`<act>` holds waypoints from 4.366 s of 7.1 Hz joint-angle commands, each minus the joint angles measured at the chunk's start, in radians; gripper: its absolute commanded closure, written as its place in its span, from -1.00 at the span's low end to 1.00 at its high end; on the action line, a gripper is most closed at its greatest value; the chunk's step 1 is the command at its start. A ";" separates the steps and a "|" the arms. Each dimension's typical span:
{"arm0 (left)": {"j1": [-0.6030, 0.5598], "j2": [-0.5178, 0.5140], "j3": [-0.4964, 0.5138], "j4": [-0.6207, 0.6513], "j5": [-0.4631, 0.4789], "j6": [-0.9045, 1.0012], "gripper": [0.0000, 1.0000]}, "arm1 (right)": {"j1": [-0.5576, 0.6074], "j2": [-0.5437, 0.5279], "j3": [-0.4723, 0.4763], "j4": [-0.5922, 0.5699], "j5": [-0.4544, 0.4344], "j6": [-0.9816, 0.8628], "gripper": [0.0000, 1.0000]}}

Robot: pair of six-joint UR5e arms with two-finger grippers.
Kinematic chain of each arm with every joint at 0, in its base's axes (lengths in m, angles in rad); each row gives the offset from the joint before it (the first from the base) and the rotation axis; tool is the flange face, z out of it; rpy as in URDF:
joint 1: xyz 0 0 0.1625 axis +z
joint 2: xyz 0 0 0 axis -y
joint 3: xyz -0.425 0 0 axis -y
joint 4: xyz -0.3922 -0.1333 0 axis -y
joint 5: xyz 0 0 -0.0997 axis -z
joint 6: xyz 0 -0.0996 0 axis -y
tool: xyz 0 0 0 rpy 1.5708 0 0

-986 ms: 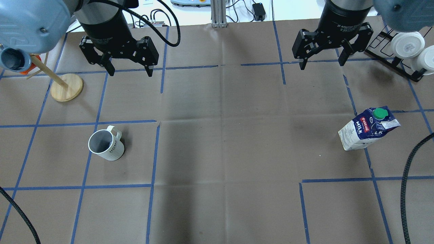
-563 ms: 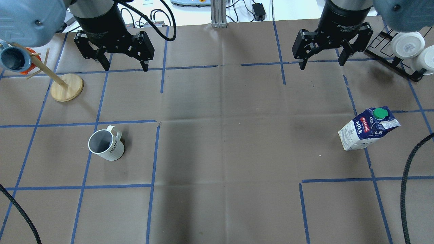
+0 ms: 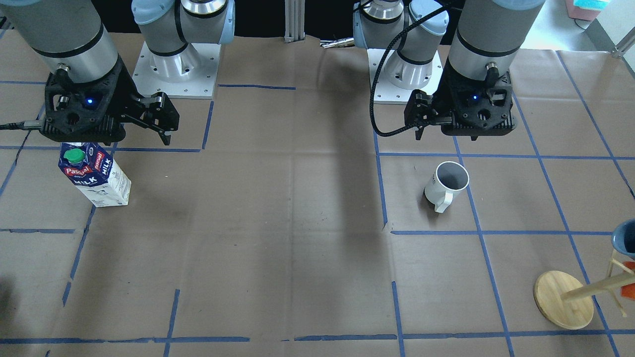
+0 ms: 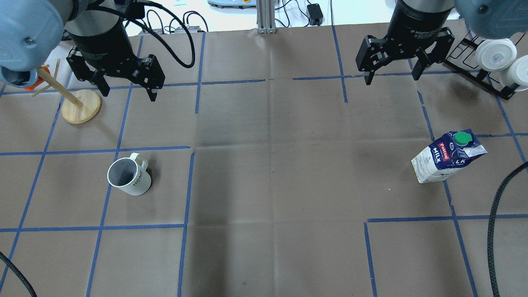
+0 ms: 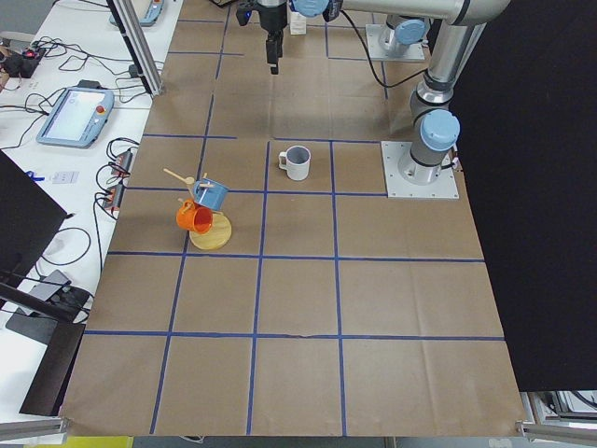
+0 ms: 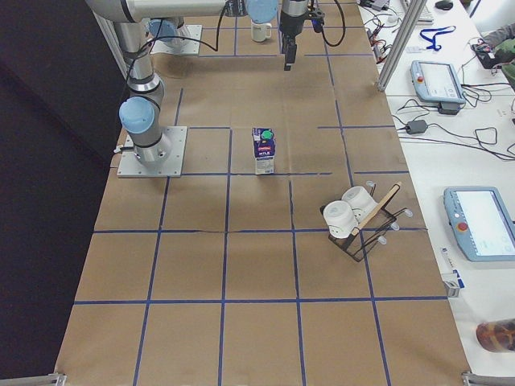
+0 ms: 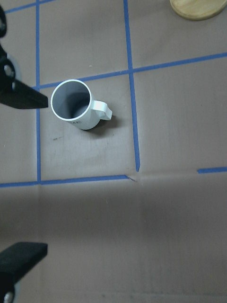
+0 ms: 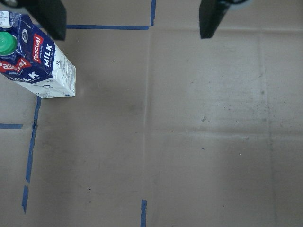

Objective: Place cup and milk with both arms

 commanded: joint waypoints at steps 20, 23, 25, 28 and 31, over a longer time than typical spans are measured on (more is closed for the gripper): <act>0.401 -0.098 -0.565 0.579 -0.104 0.303 1.00 | -0.002 -0.043 0.084 -0.046 0.003 0.000 -1.00; 0.383 -0.067 -0.543 0.583 -0.121 0.277 1.00 | 0.000 -0.043 0.084 -0.046 0.003 0.000 -1.00; 0.290 -0.092 -0.374 0.565 -0.173 0.252 1.00 | 0.000 -0.043 0.084 -0.046 0.003 0.000 -1.00; 0.022 -0.319 -0.098 0.556 -0.179 -0.037 1.00 | 0.000 -0.043 0.084 -0.046 0.003 0.000 -1.00; -0.134 -0.597 0.264 0.483 -0.223 -0.229 1.00 | 0.003 -0.041 0.083 -0.048 0.005 0.003 -1.00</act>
